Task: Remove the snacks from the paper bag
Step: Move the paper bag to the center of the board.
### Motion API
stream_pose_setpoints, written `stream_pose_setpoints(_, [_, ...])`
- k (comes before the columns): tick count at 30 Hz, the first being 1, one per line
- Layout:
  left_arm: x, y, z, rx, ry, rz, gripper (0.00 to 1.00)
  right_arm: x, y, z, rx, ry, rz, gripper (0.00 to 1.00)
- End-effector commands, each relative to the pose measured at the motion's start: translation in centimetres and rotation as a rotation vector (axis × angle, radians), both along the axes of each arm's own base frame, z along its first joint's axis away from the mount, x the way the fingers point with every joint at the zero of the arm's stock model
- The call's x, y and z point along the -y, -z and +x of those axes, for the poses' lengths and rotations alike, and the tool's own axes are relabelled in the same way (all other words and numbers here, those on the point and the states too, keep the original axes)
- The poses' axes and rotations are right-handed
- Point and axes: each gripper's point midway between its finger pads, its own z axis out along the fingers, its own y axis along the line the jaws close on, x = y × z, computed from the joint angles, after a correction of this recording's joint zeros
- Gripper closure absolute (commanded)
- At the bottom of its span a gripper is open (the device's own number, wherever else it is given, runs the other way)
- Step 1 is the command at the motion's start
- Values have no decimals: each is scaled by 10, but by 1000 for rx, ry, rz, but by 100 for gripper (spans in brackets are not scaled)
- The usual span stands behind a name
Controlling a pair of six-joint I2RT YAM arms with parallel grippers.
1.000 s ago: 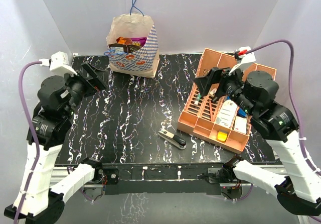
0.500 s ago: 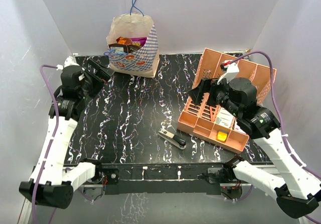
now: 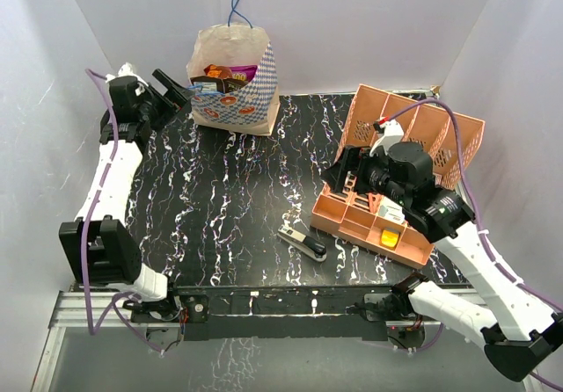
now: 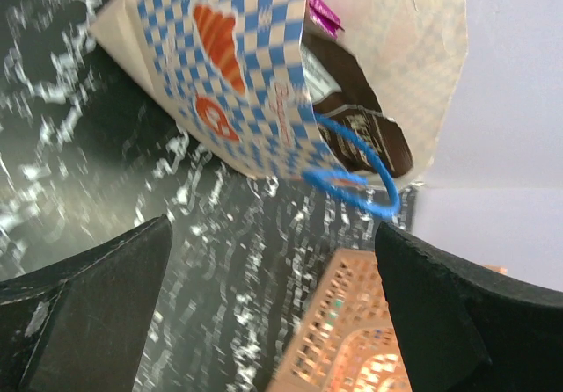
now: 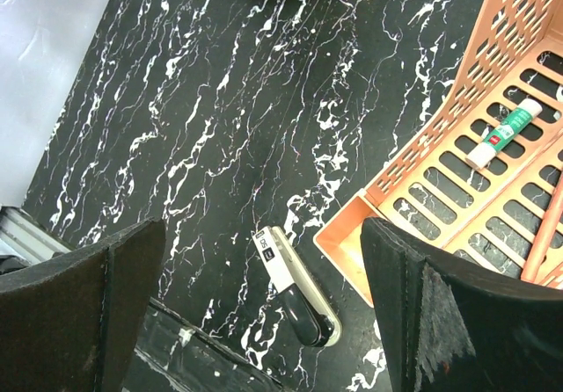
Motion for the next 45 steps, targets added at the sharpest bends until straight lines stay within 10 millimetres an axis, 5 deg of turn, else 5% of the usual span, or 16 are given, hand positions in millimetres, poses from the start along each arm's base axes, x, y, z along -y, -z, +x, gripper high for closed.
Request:
stream_pose_setpoints(1, [11, -54, 15, 329, 225, 234, 2, 3, -31, 1, 113, 5, 50, 2])
stream_pose_setpoints(9, [40, -76, 25, 508, 445, 281, 10, 6, -37, 2, 131, 19, 42, 2])
stream_pose_setpoints(20, [39, -55, 31, 387, 422, 207, 13, 1, -35, 5, 107, 18, 70, 2])
stream_pose_setpoints(29, [39, -40, 19, 323, 398, 204, 47, 1, -36, 6, 103, 28, 79, 2])
stream_pose_setpoints(34, [35, -37, 15, 248, 351, 162, 84, -2, -35, 7, 94, 24, 89, 2])
stream_pose_setpoints(41, [47, -49, -10, 217, 345, 7, 100, -5, -31, 9, 77, 21, 93, 2])
stream_pose_setpoints(45, [55, -58, -28, 218, 337, -99, 100, -8, -30, 9, 66, 12, 103, 2])
